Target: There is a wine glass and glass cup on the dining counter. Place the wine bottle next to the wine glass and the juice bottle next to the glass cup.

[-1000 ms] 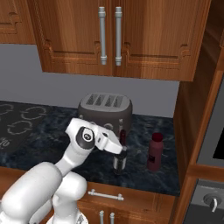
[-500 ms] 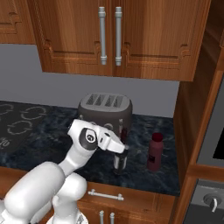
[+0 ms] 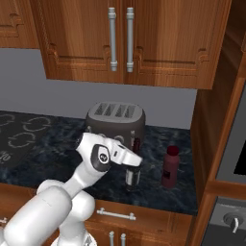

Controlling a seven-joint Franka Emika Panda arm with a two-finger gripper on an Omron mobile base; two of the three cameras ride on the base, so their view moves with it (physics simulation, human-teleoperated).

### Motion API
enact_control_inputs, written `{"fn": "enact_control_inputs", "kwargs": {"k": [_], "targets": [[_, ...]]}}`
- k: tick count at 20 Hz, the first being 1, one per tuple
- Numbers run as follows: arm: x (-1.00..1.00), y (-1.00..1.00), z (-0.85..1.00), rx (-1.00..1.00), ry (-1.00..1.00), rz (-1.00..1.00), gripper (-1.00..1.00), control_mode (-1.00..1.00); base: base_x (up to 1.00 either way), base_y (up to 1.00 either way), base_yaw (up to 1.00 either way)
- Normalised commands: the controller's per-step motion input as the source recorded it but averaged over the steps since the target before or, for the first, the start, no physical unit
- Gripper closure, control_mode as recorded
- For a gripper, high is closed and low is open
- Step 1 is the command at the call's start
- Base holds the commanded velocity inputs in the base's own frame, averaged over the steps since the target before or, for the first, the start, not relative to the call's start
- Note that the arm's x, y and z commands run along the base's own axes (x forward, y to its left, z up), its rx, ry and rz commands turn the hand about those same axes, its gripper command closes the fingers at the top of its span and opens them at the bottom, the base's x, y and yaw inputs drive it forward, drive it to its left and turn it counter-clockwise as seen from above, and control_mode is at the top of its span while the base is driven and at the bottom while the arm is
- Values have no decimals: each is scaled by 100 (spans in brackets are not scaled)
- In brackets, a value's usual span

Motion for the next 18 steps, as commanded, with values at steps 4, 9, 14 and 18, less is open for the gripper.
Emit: {"fn": "enact_control_inputs", "kwargs": {"k": [4,9,14,18], "targets": [[-15,10,4,0,0,11,100,-100,0,0,0],[-10,36,16,0,0,0,100,-100,0,0,0],[-12,54,13,-1,-5,-6,100,-100,0,0,0],[-13,59,10,-5,-21,-20,100,-100,0,0,0]]}}
